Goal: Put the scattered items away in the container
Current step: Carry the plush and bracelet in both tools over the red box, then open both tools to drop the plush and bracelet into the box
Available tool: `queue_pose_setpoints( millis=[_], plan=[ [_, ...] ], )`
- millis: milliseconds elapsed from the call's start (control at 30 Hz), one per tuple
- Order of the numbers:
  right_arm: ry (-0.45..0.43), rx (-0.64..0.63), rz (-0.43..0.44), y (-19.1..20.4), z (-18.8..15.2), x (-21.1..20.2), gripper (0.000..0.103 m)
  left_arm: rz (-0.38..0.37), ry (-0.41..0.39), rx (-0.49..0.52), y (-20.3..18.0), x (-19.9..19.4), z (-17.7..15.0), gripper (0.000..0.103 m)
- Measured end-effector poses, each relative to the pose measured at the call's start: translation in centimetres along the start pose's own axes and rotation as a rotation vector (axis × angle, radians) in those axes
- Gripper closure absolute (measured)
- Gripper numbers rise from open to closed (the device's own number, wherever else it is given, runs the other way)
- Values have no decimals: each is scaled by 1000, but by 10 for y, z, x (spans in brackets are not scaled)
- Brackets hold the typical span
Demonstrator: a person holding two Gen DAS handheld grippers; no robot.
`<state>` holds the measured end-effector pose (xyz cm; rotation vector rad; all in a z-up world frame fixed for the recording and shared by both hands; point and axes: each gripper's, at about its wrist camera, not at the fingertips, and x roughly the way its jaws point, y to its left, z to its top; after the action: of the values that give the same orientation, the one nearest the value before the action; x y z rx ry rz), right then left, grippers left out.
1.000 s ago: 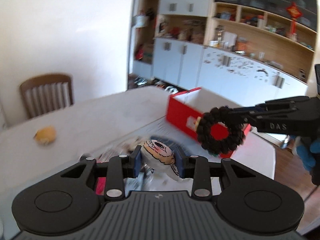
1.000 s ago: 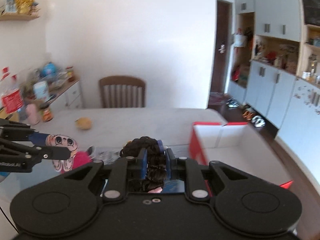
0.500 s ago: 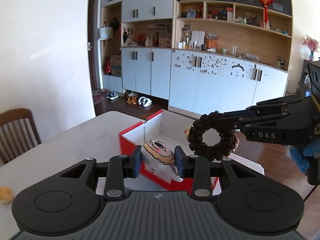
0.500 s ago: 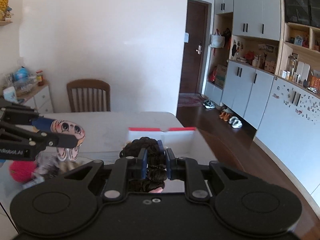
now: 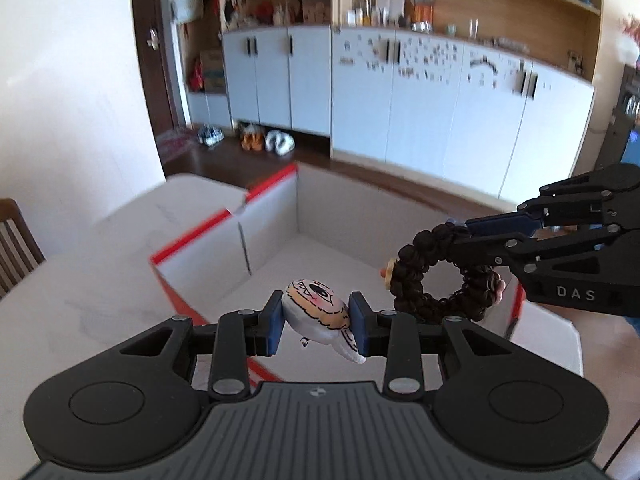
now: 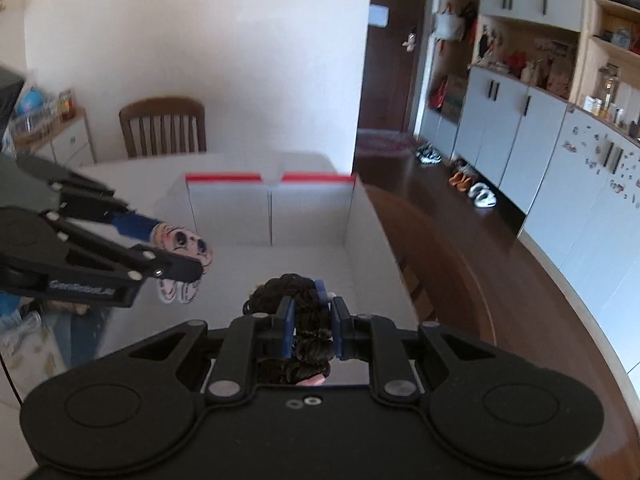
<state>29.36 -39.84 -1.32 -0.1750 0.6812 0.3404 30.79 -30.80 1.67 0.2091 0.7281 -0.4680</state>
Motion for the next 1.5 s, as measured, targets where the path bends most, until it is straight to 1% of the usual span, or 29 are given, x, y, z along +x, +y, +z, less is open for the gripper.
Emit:
queue_pose_setpoints(
  millis=[133,267,400,600,700,800,967,1033,1067,1100,1167,1233,1367,1500],
  plan=[
    [47,-20,33,0,-6,16,0,-3,74,42,-6,32,2,70],
    [79,-40,61,-2,-7,28,0,-20,139,83,-7,53,1,70],
    [110,-50,83,-8,-7,37,0,-35,186,100,-7,64,0,70],
    [129,-53,99,-12,-9,44,0,-40,258,138,-12,77,0,70],
    [144,-66,104,-11,-11,46,0,-49,285,145,-13,81,1,70],
    [153,-73,103,-13,-12,47,0,-38,297,139,-15,86,1,69],
    [143,-86,91,-15,-10,47,0,-28,302,138,-19,89,-1,68],
    [135,-86,81,-16,-9,45,0,-29,296,127,-20,89,-2,66],
    [131,-84,79,-16,-8,44,0,-36,291,123,-20,87,-3,61],
    [127,-81,78,-16,-8,43,0,-44,288,121,-20,87,-4,53],
    [117,-73,75,-16,-7,39,0,-57,276,121,-22,85,-3,45],
    [104,-66,75,-17,-5,34,0,-61,263,114,-23,82,-3,43],
    [76,-58,87,-17,-1,21,0,-74,204,68,-21,62,-3,42],
    [47,-51,97,-13,3,7,0,-46,115,3,-16,30,-1,34]
  ],
)
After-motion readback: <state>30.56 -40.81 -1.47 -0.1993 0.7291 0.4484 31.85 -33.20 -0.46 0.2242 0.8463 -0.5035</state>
